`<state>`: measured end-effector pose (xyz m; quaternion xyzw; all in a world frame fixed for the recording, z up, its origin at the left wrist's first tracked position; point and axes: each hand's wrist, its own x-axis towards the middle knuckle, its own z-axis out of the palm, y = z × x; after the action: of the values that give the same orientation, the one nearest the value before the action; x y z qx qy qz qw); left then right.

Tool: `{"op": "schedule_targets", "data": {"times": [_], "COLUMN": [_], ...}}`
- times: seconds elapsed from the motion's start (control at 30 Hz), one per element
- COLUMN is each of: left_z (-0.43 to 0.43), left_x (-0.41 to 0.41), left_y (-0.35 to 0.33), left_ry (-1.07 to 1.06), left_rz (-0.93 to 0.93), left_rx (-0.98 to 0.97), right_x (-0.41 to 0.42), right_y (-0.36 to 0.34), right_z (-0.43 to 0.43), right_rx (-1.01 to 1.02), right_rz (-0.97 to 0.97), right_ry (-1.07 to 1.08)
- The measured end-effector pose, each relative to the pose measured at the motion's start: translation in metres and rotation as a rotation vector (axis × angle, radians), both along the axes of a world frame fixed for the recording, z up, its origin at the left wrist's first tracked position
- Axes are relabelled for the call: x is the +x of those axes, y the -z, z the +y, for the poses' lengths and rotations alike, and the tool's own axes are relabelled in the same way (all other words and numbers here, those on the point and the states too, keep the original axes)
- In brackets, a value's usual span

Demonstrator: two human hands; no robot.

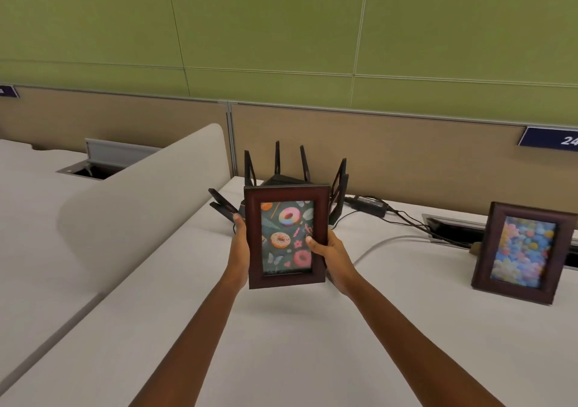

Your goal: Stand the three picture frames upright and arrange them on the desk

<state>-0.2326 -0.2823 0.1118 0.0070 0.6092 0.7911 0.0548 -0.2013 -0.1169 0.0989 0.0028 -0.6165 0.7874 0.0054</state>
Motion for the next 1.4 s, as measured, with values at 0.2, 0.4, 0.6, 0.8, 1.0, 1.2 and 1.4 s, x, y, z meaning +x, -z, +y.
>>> {"op": "schedule_targets", "data": {"times": [0.2,0.4,0.6,0.8,1.0,1.2,1.4], "left_z": [-0.041,-0.064,-0.075,-0.079,-0.083,-0.08,-0.078], "left_x": [-0.021,-0.046,-0.068,-0.078,-0.082,-0.08,-0.073], "left_y": [0.016,0.034,0.045,0.054,0.061,0.059,0.067], "left_ry": [-0.072,-0.135,-0.164,-0.188,-0.207,-0.237,-0.324], "left_rz": [-0.019,-0.031,-0.057,-0.092,-0.101,-0.128,-0.183], "left_rx": [-0.013,-0.012,-0.014,-0.04,-0.061,-0.06,-0.172], "right_x": [-0.036,-0.069,-0.094,-0.106,-0.111,-0.113,-0.105], "right_y": [0.009,0.023,0.037,0.05,0.055,0.056,0.062], "right_z": [-0.04,-0.066,-0.078,-0.084,-0.088,-0.09,-0.089], "right_rx": [0.046,0.072,0.069,0.088,0.09,0.095,0.239], "right_rz": [-0.023,-0.062,-0.093,-0.127,-0.131,-0.154,-0.145], "right_ry": [-0.068,-0.115,-0.098,-0.107,-0.105,-0.096,-0.097]}}
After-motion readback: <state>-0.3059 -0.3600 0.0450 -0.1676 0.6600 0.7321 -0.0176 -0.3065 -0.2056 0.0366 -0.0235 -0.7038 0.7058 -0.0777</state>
